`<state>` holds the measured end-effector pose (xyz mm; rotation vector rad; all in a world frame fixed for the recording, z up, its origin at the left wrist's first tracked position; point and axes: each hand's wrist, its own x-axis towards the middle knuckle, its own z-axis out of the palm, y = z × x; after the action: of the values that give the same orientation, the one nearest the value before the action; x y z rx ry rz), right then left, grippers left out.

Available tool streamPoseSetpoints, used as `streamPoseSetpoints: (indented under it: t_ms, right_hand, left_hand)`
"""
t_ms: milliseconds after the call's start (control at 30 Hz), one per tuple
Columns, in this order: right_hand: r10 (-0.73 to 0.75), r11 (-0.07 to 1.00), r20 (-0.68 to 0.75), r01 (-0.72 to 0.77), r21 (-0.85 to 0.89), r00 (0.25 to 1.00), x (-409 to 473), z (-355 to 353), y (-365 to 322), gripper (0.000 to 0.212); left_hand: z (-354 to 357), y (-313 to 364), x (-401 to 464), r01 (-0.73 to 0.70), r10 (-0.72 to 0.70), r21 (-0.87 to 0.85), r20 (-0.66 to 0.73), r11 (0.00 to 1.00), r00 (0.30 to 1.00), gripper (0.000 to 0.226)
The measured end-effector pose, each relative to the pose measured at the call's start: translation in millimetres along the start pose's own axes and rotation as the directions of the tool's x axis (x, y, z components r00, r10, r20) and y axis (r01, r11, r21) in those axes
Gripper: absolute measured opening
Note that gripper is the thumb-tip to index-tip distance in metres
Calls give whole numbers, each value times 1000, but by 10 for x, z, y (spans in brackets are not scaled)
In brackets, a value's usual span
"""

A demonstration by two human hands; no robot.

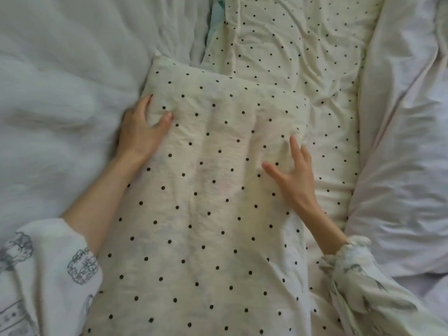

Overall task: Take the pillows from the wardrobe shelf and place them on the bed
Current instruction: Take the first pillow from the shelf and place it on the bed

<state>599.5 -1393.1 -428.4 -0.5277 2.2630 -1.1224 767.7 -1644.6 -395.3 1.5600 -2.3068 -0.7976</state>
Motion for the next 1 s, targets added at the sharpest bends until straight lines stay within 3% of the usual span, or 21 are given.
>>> streamPoseSetpoints:
  t_ms: [167,333,433,533,667,800,900,1000]
  right_hand:
    - [-1,977,33,8,-211,999,-10,125,133,74]
    - [-68,907,19,70,-415,998,-475,263,236,67]
    - [35,965,-6,-36,-261,999,-844,234,390,75]
    - [217,976,34,-215,-45,976,-1282,158,584,81]
    - [340,940,99,-338,-37,935,-1662,108,618,87]
    - [347,937,76,-342,-64,935,-1763,103,542,92]
    - [366,929,136,-353,-113,920,-1771,136,588,94]
    - [363,929,193,-339,-150,911,-1726,132,616,93]
  left_hand:
    - [128,37,-67,11,-29,181,99,983,995,59]
    - [187,51,-678,-182,167,350,73,919,983,55]
    - [69,-140,-1158,-116,101,330,65,937,993,63]
    - [-149,-391,-1557,61,-89,262,100,963,991,70]
    - [-276,-402,-1752,182,-251,317,194,931,948,81]
    - [-234,-261,-1664,197,-267,335,175,921,948,80]
    - [-161,-339,-1802,94,-221,473,222,876,950,79]
    - [-132,-343,-1884,19,-123,462,197,887,973,70]
